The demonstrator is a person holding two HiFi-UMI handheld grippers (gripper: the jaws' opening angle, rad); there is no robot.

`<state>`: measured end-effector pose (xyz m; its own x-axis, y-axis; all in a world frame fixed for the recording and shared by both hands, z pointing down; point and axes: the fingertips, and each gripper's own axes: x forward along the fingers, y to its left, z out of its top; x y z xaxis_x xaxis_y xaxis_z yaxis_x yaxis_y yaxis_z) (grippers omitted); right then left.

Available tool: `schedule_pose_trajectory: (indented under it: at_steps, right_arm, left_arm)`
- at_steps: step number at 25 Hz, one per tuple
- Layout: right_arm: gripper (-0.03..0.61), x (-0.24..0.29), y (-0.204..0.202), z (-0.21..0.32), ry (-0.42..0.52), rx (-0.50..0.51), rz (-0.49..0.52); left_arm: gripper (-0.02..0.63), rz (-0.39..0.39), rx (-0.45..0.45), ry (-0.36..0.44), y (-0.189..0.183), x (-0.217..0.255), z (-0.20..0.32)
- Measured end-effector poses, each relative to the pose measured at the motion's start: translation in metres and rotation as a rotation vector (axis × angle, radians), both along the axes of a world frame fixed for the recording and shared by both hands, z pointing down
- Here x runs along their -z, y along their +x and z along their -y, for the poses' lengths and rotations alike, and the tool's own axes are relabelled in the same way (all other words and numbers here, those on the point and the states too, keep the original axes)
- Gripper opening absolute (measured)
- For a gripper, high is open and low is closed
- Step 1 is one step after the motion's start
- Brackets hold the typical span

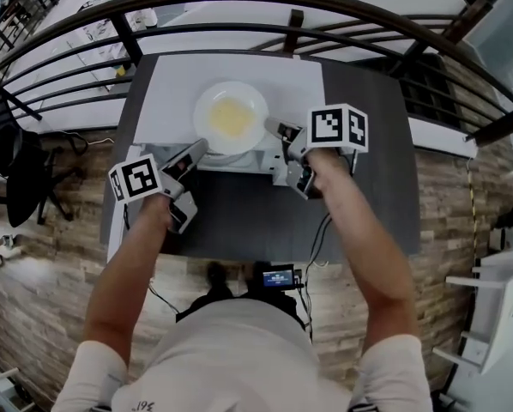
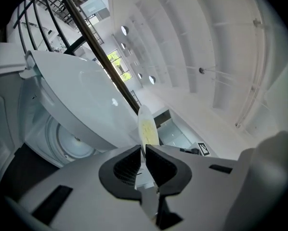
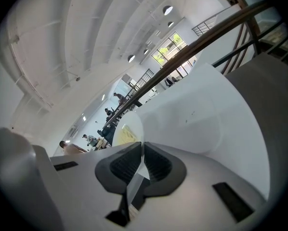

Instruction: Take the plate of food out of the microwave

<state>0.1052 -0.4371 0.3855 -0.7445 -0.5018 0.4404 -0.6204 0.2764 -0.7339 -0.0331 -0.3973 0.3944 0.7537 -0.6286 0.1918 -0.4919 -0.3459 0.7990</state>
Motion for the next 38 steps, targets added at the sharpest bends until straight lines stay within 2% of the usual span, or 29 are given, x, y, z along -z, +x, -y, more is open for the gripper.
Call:
schedule_pose_trajectory:
  at_steps: [5, 14, 21, 29, 38]
  right_arm:
    - [0.018, -0.003, 0.001, 0.019, -0.030, 0.011, -0.035]
    - [0.018, -0.005, 0.006, 0.032, -0.037, 0.023, -0.087]
    - [0.018, -0.011, 0.005, 0.037, -0.057, 0.000, -0.116]
    - [0.018, -0.013, 0.004, 0.045, -0.069, 0.006, -0.169]
    - [0.018, -0.018, 0.007, 0.055, -0.045, 0.008, -0.263]
  left_arm:
    - [0.034, -0.072, 0.001, -0.029, 0.008, 0.002, 0.014]
    - [0.034, -0.076, -0.023, -0.036, 0.017, 0.003, 0.022]
    - [0.035, -0.077, -0.047, -0.070, 0.016, 0.003, 0.022]
    - [0.035, -0.065, -0.104, -0.084, 0.018, 0.002, 0.017]
    - [0.035, -0.055, -0.077, -0.078, 0.010, -0.001, 0.015]
